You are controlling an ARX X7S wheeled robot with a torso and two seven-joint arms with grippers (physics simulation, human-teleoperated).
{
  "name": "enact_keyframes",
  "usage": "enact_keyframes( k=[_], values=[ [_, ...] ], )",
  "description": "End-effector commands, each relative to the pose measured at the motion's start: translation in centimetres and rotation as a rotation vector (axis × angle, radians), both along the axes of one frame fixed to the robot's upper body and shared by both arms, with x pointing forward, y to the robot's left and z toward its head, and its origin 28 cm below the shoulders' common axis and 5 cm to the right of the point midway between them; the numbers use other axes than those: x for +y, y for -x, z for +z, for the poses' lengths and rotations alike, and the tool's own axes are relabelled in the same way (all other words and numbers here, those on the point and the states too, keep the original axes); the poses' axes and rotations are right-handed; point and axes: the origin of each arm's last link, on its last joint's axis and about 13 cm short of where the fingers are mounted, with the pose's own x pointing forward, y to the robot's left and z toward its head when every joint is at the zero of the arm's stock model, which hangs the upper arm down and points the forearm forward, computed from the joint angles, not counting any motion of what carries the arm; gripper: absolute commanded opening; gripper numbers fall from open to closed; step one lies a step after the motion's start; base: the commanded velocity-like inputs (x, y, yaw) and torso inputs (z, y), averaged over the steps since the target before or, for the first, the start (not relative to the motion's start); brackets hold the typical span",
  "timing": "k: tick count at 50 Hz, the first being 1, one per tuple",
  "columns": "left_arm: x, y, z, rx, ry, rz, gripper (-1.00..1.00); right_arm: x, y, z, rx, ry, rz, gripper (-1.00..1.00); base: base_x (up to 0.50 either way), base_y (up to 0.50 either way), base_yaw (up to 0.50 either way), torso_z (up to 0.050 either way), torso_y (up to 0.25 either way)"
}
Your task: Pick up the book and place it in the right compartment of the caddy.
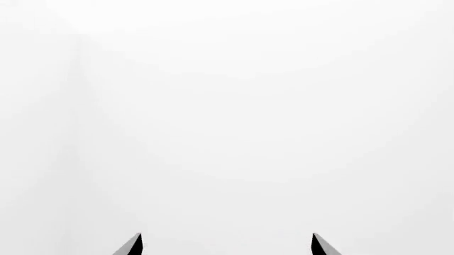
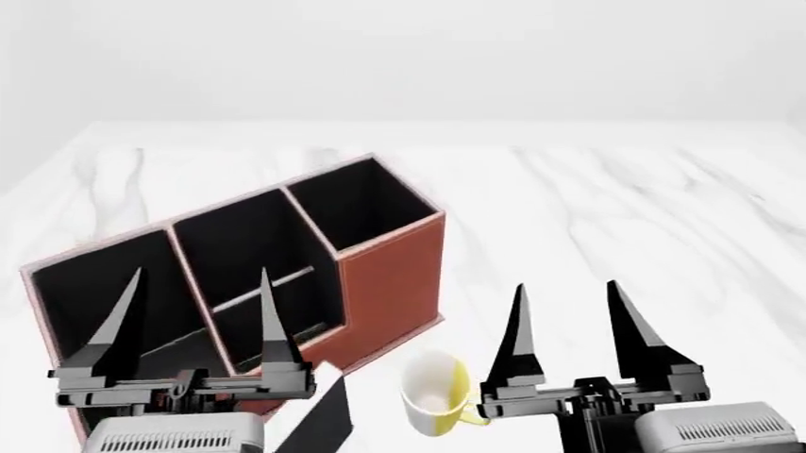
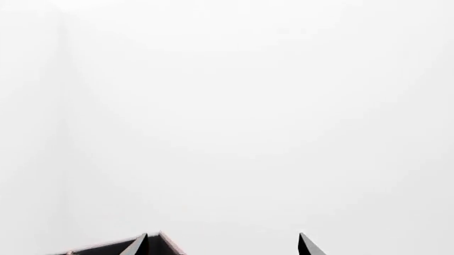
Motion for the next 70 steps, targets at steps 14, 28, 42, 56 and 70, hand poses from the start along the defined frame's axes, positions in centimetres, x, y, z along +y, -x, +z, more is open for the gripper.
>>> enact_keyframes(
  k=[14,28,42,56,70],
  values=[
    [0.5,-0.3,-0.5,0.260,0.132,-0.140,1.00,-0.1,0.0,-0.2,0.014,0.027,-0.010,1.00,0.00,0.00,0.00,0.000,0.000],
    [3.7,0.7,3.0,0.555,0.142,-0.299,1.00,0.1,0.1,-0.4,0.026,0.030,-0.001,1.00,0.00,0.00,0.00,0.000,0.000],
    [3.4,0.8,6.1,0.729,0.094,-0.561,1.00,0.2,0.0,-0.7,0.041,0.040,0.008,1.00,0.00,0.00,0.00,0.000,0.000],
    [2.8,-1.9,7.8,0.837,0.142,-0.562,1.00,0.3,-0.1,-1.1,0.062,0.042,0.017,1.00,0.00,0.00,0.00,0.000,0.000],
    [2.5,-3.8,7.8,0.959,0.201,-0.433,1.00,0.3,-0.1,-1.2,0.070,0.045,0.024,1.00,0.00,0.00,0.00,0.000,0.000]
  ],
)
